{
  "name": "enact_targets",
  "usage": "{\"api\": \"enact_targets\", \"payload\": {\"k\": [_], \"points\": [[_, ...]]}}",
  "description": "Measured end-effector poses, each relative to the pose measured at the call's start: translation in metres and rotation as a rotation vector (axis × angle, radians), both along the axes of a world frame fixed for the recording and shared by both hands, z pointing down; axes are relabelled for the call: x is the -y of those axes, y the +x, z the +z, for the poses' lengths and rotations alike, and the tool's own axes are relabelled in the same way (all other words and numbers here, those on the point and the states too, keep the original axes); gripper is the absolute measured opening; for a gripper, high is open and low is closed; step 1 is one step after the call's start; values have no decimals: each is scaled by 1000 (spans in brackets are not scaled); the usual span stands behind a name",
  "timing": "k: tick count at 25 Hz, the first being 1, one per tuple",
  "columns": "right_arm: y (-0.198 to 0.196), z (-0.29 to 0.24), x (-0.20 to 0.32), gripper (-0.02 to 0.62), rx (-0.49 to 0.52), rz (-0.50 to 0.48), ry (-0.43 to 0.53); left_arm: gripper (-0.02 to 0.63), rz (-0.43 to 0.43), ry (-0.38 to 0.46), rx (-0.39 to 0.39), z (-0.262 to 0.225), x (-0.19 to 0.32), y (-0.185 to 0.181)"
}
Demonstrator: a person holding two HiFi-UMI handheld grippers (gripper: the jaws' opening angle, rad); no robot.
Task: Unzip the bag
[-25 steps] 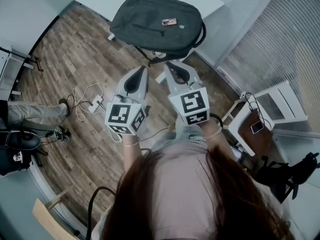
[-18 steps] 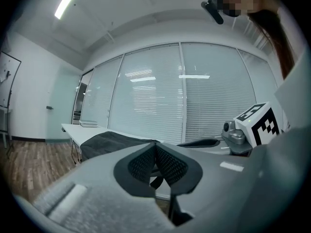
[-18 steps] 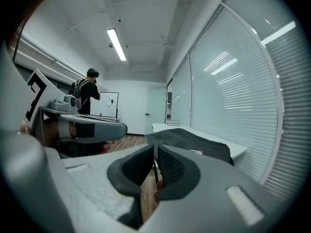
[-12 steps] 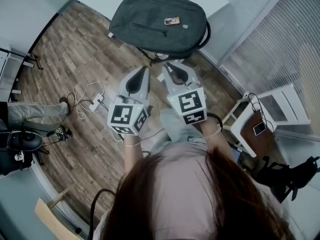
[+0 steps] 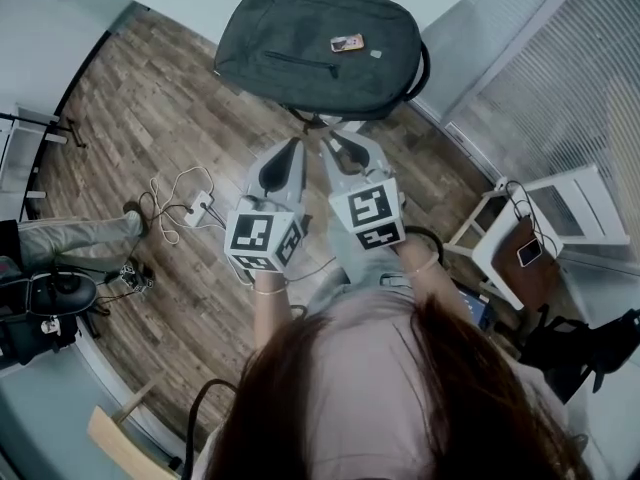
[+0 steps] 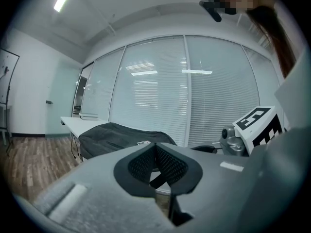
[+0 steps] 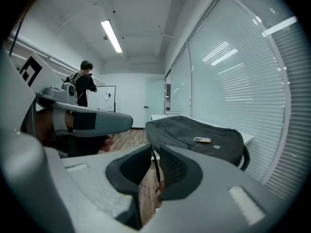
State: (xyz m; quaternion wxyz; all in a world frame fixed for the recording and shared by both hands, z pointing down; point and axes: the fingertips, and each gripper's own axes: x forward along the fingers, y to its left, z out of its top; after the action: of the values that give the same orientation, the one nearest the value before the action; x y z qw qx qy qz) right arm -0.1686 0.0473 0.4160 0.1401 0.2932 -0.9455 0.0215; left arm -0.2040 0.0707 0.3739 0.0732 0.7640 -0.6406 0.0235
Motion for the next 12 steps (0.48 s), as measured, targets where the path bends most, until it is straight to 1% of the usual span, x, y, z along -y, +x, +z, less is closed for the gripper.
{"api": "enact_targets", "payload": {"k": [8,12], "points": [[-19,31,21,67,-36,33,-46,11,27,-47,-17,27,22,-21],[-24,46,28,67,-77,53,-69,11,51,-76,-32,42,33,-27]]}}
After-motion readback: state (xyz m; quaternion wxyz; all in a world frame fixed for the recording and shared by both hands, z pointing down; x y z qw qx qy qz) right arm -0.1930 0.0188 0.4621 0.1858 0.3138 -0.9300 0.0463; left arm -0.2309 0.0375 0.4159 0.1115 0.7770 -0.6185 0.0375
